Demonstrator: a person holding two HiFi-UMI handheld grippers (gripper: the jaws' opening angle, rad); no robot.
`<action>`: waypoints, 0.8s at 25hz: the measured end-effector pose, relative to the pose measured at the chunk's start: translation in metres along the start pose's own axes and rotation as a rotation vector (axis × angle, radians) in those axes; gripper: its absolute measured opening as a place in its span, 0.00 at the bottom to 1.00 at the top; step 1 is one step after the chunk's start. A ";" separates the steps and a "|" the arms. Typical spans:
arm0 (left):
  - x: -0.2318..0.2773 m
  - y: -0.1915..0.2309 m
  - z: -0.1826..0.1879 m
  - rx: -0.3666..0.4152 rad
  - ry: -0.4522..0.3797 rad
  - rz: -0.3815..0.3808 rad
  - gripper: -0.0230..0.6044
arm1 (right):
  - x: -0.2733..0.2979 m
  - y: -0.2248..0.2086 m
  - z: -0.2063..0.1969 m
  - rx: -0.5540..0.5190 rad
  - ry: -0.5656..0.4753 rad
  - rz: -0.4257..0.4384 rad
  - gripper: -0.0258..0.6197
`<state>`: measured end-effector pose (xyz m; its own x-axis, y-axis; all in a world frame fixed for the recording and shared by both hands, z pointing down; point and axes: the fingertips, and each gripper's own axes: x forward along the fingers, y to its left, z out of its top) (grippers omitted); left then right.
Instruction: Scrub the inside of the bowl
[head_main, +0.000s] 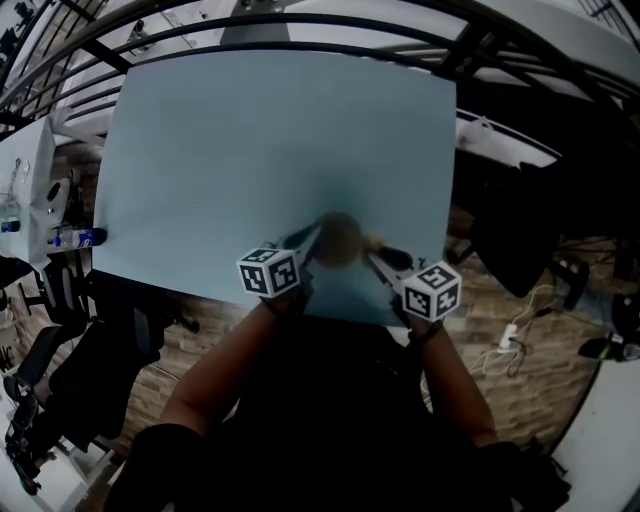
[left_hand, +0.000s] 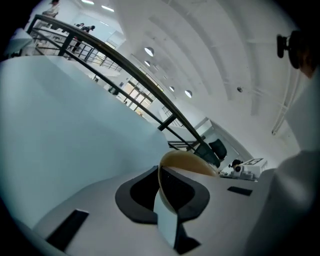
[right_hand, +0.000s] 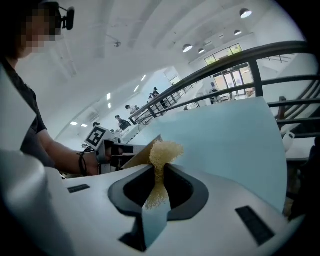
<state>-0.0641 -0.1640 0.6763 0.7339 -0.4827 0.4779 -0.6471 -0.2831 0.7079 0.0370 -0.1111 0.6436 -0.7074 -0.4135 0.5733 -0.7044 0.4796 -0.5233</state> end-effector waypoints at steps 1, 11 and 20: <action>0.002 0.004 -0.001 0.029 0.017 0.014 0.05 | 0.004 -0.004 0.003 -0.012 0.004 -0.025 0.14; 0.032 0.023 -0.036 0.236 0.154 0.035 0.05 | 0.007 -0.043 0.020 -0.008 -0.070 -0.241 0.14; 0.046 0.054 -0.056 0.239 0.163 0.081 0.05 | 0.017 -0.042 0.002 0.007 -0.020 -0.234 0.14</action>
<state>-0.0534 -0.1548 0.7655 0.6886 -0.3777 0.6190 -0.7212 -0.4451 0.5308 0.0544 -0.1398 0.6737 -0.5257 -0.5280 0.6670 -0.8497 0.3636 -0.3818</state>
